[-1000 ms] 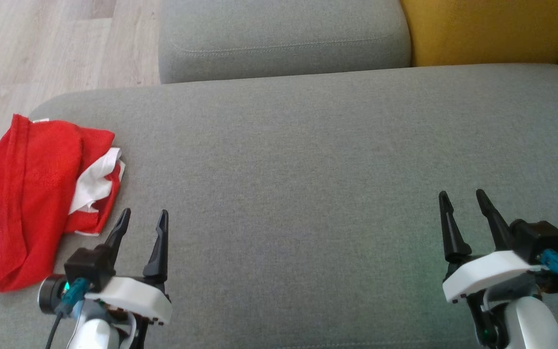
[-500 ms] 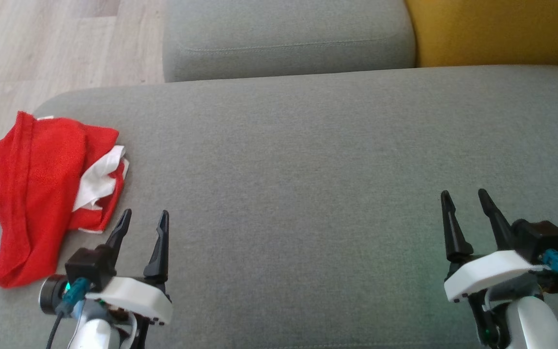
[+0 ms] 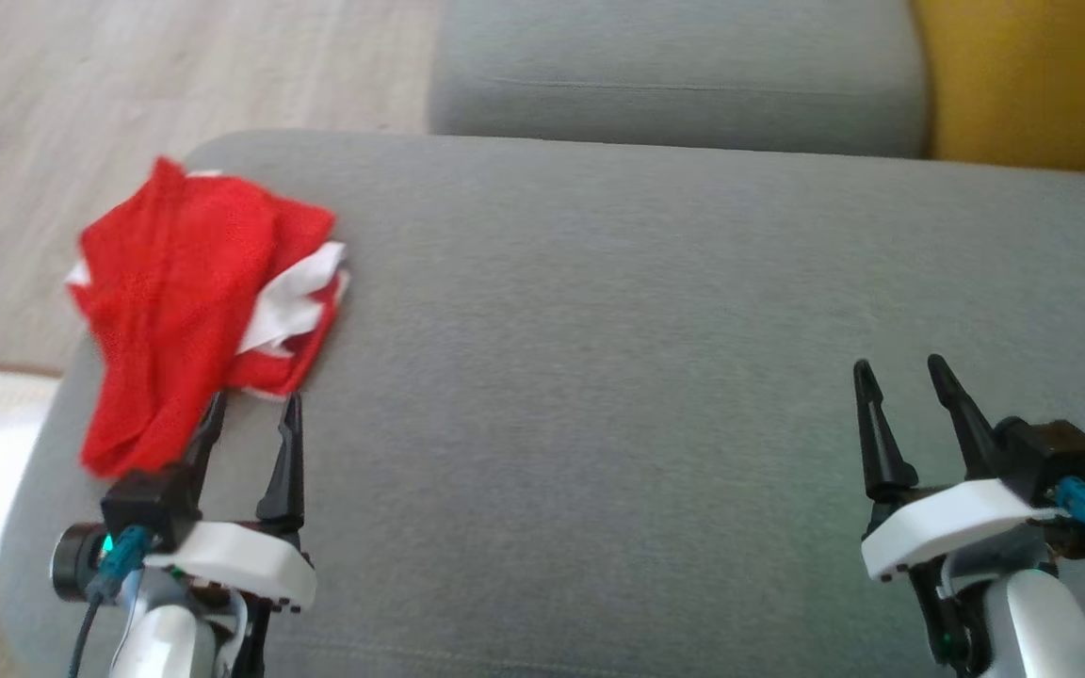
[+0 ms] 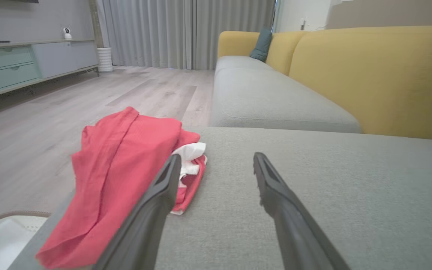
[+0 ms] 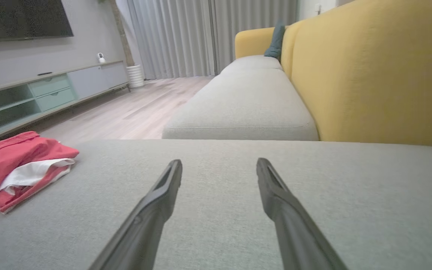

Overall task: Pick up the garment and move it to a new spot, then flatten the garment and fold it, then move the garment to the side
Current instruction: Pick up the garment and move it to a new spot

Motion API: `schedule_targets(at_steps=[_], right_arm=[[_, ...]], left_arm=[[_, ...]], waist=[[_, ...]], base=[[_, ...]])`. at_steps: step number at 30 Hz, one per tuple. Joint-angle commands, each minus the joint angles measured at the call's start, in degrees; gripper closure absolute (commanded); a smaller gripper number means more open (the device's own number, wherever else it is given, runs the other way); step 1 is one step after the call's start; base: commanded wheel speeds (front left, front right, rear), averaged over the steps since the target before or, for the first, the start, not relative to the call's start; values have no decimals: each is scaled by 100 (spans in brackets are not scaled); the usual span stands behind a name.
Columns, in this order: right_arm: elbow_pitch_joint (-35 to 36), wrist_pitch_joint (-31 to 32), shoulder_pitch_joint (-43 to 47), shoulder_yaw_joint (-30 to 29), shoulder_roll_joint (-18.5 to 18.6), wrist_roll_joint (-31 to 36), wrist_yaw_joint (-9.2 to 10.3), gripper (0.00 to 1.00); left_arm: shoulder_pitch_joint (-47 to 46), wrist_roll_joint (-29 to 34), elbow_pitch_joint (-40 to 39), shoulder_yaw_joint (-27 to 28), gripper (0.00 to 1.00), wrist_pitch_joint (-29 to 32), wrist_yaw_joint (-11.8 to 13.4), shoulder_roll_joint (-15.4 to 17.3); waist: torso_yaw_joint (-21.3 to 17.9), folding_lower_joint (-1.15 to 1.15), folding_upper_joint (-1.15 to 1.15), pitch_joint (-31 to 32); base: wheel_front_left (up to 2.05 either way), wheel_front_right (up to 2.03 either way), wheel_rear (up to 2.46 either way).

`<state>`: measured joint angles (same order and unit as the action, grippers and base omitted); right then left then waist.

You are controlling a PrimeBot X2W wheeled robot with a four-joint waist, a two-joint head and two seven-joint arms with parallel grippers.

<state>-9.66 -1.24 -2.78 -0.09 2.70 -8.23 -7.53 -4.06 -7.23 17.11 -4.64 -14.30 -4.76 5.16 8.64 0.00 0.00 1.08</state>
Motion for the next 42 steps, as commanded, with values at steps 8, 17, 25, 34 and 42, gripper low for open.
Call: schedule_targets(at_steps=[8, 17, 25, 34, 42], right_arm=[[353, 35, -200, 306, 19, 1, 4, 0], [349, 23, -217, 360, 18, -49, 4, 0], [311, 19, -237, 376, 18, -19, 4, 0], [443, 126, -393, 426, 18, 61, 4, 0], [765, 388, -665, 449, 177, 192, 4, 0]], left_arm=[[-307, -50, -219, 366, 0, -70, 56, 166], [-295, -76, -202, 425, 0, -70, 32, 174], [-306, -61, -190, 460, 0, -70, 21, 175], [-526, -72, -52, 469, 0, -70, 37, 124], [-1389, -249, 1019, 409, 0, -44, -47, 94]], waist=[[835, 0, 0, -27], [1338, 0, 0, -47], [1402, 0, 0, -69], [1206, 0, 0, -479], [833, 0, 0, -1372]], base=[[0, 0, 0], [0, 0, 0], [0, 0, 0], [0, 0, 0], [0, 0, 0]])
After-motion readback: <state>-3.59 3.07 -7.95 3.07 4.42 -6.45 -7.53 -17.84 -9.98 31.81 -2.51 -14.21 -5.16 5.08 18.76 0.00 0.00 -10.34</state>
